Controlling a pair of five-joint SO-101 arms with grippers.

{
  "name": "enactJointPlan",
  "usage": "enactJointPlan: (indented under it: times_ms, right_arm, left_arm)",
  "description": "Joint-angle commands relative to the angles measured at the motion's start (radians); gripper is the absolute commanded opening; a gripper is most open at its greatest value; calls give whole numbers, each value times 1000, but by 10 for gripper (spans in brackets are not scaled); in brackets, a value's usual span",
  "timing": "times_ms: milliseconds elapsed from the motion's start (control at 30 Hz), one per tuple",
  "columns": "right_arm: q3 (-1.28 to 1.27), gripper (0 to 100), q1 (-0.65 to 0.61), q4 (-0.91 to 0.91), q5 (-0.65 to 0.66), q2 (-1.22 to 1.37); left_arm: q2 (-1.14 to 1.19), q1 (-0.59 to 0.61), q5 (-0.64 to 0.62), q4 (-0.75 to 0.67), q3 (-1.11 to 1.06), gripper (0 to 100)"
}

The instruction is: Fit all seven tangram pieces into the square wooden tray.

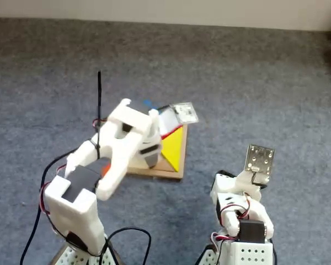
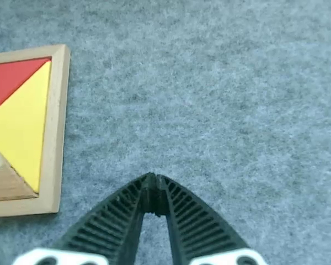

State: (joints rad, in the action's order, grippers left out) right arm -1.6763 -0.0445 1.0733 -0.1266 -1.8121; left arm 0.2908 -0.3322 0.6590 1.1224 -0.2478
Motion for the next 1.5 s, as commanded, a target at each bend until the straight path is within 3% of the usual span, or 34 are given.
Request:
enactJointPlan:
  times_ms: [0, 200, 467, 633, 800, 1000, 1100, 1300, 1467]
  right_arm:
    - [-143, 5, 16, -1, 9, -5]
    - [-143, 5, 16, -1, 9, -5]
    - [-143, 5, 16, -1, 9, -5]
    - [-143, 5, 16, -1, 9, -5]
    - [-143, 5, 16, -1, 9, -5]
    - [-143, 5, 16, -1, 9, -5]
    - [-143, 5, 16, -1, 9, -5]
    - [-143, 5, 16, -1, 9, -5]
    - [-143, 5, 16, -1, 9, -5]
  left_arm:
    - [-10, -82, -110, -11, 45, 245]
    - [-12, -51, -118, 12, 111, 245]
    - [-12, 93, -150, 319, 369, 245]
    - [-12, 208, -178, 419, 483, 245]
    - [-2, 295, -192, 387, 487, 245]
    - [4, 311, -443, 198, 486, 248]
    - [4, 314, -494, 147, 489, 249]
    - [96, 349, -500, 138, 513, 249]
    - [271, 410, -417, 176, 664, 250]
